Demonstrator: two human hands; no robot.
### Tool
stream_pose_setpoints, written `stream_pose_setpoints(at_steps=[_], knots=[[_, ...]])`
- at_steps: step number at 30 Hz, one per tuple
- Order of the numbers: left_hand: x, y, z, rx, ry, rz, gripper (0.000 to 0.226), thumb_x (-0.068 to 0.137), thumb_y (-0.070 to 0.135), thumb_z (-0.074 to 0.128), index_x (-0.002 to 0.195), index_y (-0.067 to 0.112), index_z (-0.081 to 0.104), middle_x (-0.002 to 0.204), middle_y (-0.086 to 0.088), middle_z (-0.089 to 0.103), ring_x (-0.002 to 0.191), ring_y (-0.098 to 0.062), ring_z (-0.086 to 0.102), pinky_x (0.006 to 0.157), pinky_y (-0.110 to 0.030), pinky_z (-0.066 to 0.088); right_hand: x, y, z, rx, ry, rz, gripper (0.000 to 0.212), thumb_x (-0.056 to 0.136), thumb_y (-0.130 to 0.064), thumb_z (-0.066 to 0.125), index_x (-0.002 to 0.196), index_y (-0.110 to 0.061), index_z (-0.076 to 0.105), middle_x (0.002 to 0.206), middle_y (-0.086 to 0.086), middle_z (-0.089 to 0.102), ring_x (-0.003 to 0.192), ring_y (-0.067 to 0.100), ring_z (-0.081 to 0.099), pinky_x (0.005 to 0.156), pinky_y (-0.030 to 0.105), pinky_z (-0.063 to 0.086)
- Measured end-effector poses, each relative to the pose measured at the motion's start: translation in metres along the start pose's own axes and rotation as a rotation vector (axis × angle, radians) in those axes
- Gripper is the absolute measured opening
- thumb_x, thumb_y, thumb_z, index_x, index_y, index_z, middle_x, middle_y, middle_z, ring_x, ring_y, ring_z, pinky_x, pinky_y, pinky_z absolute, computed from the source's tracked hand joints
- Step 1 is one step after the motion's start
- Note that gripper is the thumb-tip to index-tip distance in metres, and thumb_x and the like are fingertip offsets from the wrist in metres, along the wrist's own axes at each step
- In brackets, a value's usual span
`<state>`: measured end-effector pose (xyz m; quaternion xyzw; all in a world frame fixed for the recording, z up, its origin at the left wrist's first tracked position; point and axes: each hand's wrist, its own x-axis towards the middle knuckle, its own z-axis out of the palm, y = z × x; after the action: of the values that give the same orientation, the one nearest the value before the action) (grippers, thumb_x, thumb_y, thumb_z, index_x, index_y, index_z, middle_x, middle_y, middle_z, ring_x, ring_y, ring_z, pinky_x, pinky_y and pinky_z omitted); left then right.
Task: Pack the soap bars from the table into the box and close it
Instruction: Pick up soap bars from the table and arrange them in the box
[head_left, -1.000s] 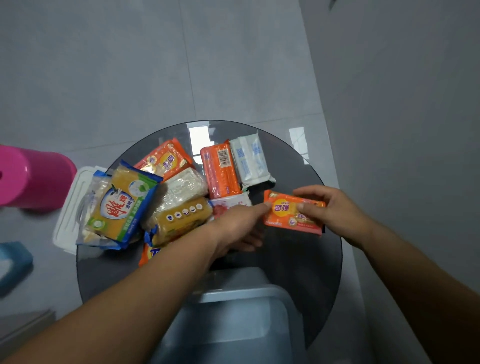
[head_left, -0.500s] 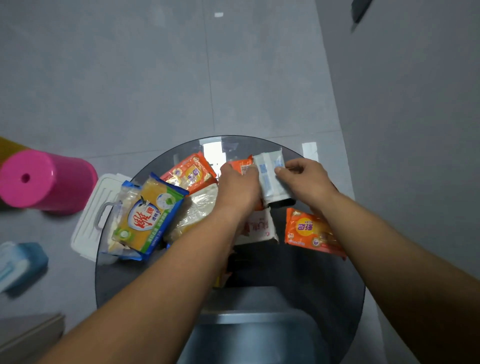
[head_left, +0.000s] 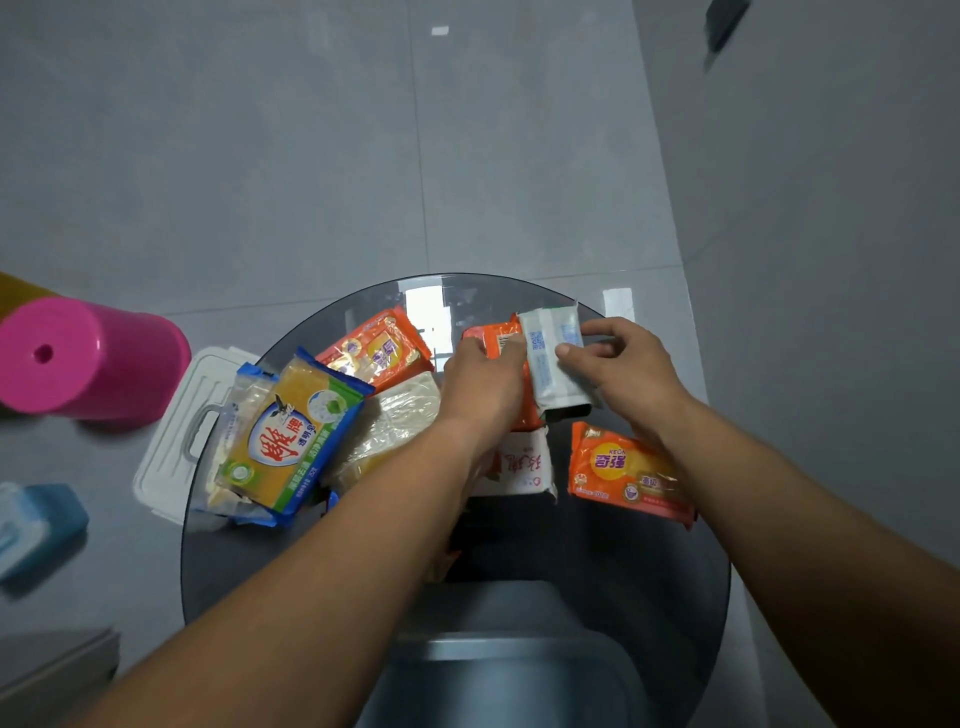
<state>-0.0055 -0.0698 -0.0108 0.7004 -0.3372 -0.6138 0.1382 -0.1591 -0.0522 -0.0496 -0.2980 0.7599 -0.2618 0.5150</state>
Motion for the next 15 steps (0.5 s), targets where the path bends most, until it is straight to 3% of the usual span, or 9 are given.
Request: stream_pose_setpoints(at_steps=[3, 5, 7, 9, 12, 15], knots=[[0.000, -0.007, -0.002, -0.019, -0.037, 0.015, 0.010, 0.103, 0.043, 0.047, 0.101, 0.033, 0.044, 0.096, 0.010, 0.062, 0.084, -0.007, 0.064, 0.062, -0.023, 0.045, 0.000, -0.001, -0.002, -0.012, 0.005, -0.029, 0.047, 0.084, -0.028, 0.078, 0.125, -0.019, 0.056, 0.100, 0.006, 0.069, 0.084, 0.017, 0.072, 0.058, 0.027, 0.057], [0.000, -0.012, -0.002, -0.048, -0.061, 0.018, 0.019, 0.103, 0.044, 0.048, 0.114, 0.029, 0.048, 0.101, 0.009, 0.064, 0.087, -0.006, 0.066, 0.062, -0.020, 0.046, -0.001, -0.001, -0.002, -0.007, 0.009, -0.047, 0.049, 0.084, -0.025, 0.078, 0.126, -0.019, 0.053, 0.103, 0.002, 0.067, 0.086, 0.014, 0.070, 0.059, 0.026, 0.057], [0.000, -0.014, -0.002, -0.070, -0.094, 0.014, 0.043, 0.102, 0.047, 0.048, 0.137, 0.022, 0.045, 0.116, 0.005, 0.066, 0.096, -0.010, 0.068, 0.070, -0.021, 0.049, 0.000, 0.000, -0.003, 0.021, 0.001, -0.047, 0.050, 0.086, -0.023, 0.077, 0.128, -0.020, 0.050, 0.110, 0.002, 0.068, 0.090, 0.015, 0.072, 0.063, 0.025, 0.059], [-0.001, -0.017, -0.003, -0.094, -0.108, 0.012, 0.052, 0.102, 0.049, 0.046, 0.146, 0.022, 0.039, 0.112, 0.008, 0.065, 0.093, -0.006, 0.067, 0.069, -0.019, 0.047, 0.000, 0.001, -0.005, 0.071, 0.000, -0.030, 0.048, 0.087, -0.021, 0.075, 0.128, -0.021, 0.050, 0.112, 0.007, 0.072, 0.091, 0.019, 0.074, 0.063, 0.025, 0.060], [0.002, -0.020, -0.005, -0.161, -0.117, 0.005, 0.049, 0.102, 0.052, 0.044, 0.140, 0.022, 0.043, 0.103, 0.012, 0.065, 0.082, 0.000, 0.068, 0.062, -0.018, 0.046, -0.003, -0.003, -0.012, 0.161, 0.055, -0.040, 0.042, 0.088, -0.020, 0.074, 0.125, -0.023, 0.053, 0.112, 0.006, 0.074, 0.094, 0.017, 0.075, 0.063, 0.021, 0.057], [0.006, -0.022, -0.006, -0.214, -0.118, 0.008, 0.051, 0.100, 0.060, 0.041, 0.133, 0.023, 0.051, 0.107, 0.006, 0.073, 0.076, 0.006, 0.073, 0.065, -0.021, 0.047, -0.008, -0.011, -0.010, 0.262, 0.039, -0.048, 0.044, 0.087, -0.021, 0.075, 0.126, -0.022, 0.055, 0.106, 0.002, 0.076, 0.091, 0.014, 0.076, 0.071, 0.028, 0.059]])
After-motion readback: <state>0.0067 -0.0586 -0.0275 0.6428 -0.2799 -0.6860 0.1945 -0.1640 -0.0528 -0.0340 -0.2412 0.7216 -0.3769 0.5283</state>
